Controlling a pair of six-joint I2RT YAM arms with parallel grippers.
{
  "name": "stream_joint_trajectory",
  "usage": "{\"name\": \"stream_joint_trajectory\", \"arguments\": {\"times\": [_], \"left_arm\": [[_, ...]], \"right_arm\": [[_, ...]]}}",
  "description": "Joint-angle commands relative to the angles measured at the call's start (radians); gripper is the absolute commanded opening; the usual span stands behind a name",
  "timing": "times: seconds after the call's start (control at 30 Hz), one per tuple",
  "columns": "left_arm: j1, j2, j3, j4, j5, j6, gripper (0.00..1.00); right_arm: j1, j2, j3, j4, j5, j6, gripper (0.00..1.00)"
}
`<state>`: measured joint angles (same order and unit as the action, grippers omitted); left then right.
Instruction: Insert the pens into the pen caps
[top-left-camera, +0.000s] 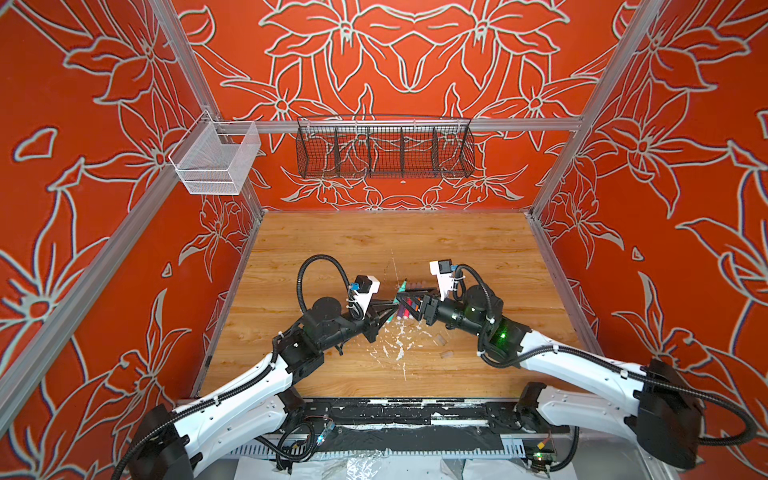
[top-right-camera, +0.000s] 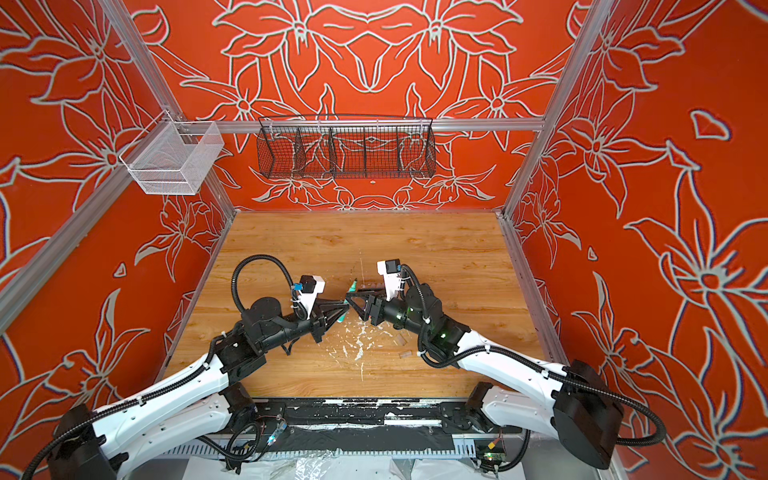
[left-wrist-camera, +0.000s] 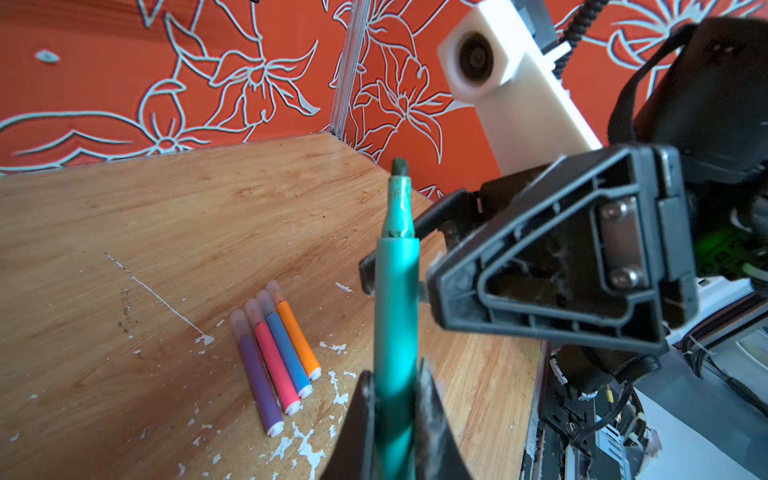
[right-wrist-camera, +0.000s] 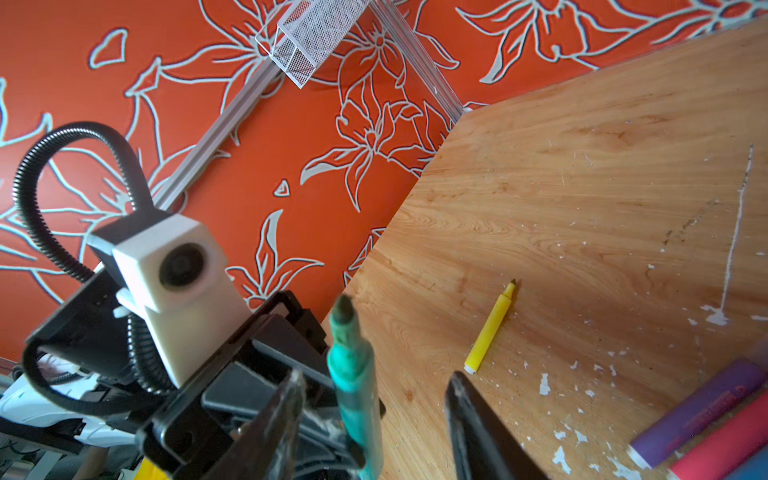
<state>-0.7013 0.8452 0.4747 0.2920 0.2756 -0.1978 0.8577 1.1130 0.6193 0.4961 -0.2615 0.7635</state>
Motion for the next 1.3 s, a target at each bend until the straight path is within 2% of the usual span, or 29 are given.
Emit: {"name": "stream_joint_trajectory", "arguments": {"times": [0.0, 0.07, 0.2, 0.37, 0.47, 0.67, 1.0, 1.13, 1.27], "left_arm": [[-0.005, 0.010, 0.003, 0.015, 0.031, 0.033, 0.00], [-0.006, 0.017, 0.005, 0.013, 0.038, 0.040, 0.00], [-0.006, 0.020, 0.008, 0.010, 0.033, 0.041, 0.00], [-0.006, 0.036, 0.007, 0.035, 0.044, 0.037, 0.00], [-0.006, 0.064, 0.011, 0.050, 0.052, 0.036, 0.16], [-0.006, 0.105, 0.030, 0.059, 0.074, 0.025, 0.28], [-0.007, 0.095, 0.017, 0.084, 0.081, 0.016, 0.26], [-0.007, 0.102, 0.025, 0.075, 0.079, 0.002, 0.31], [-0.007, 0.109, 0.031, 0.074, 0.076, 0.005, 0.31]], "right_arm": [[0.011, 0.018, 0.044, 0.028, 0.031, -0.012, 0.53], [0.011, 0.033, 0.061, 0.011, 0.036, -0.022, 0.42], [0.013, 0.064, 0.071, 0.021, 0.029, -0.008, 0.31], [0.012, 0.084, 0.075, 0.028, 0.024, 0.007, 0.09], [0.014, 0.078, 0.064, 0.044, 0.028, 0.016, 0.00], [0.018, 0.067, 0.040, 0.094, 0.031, 0.041, 0.00], [0.027, 0.077, 0.037, 0.092, 0.042, 0.035, 0.00], [0.030, 0.095, 0.045, 0.086, 0.038, 0.035, 0.00], [0.035, 0.107, 0.048, 0.094, 0.036, 0.030, 0.00]]}}
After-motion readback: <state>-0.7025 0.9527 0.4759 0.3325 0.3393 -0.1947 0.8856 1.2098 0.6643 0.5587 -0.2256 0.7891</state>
